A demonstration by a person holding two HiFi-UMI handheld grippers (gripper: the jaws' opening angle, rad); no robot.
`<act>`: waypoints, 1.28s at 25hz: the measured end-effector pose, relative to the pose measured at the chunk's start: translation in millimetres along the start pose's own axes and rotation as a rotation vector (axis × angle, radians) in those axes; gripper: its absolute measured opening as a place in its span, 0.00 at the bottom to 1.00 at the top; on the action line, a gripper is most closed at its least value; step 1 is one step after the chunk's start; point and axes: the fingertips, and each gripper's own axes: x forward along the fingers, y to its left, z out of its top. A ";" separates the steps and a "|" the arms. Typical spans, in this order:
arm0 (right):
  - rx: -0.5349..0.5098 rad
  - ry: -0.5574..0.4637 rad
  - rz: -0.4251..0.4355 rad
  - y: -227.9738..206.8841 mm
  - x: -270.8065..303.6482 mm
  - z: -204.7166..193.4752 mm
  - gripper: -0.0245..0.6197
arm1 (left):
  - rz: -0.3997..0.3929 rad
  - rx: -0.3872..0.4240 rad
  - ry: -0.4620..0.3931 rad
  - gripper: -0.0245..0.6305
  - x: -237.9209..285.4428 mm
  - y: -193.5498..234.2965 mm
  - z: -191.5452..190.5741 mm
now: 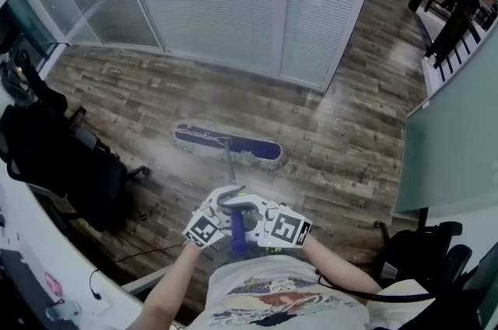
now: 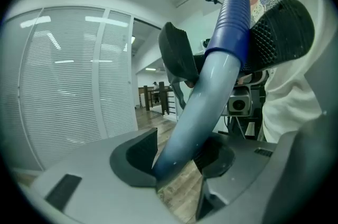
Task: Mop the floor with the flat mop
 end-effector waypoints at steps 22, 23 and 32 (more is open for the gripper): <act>0.061 -0.044 -0.081 -272.3 118.4 78.5 0.37 | -0.019 -0.042 -0.107 0.30 0.5 299.3 5.7; 0.059 -0.028 -0.077 -278.8 120.1 76.5 0.37 | -0.023 -0.043 -0.105 0.30 3.2 305.8 3.4; 0.058 -0.041 -0.117 -388.3 120.9 68.0 0.37 | -0.022 -0.021 -0.096 0.31 53.2 402.8 -9.9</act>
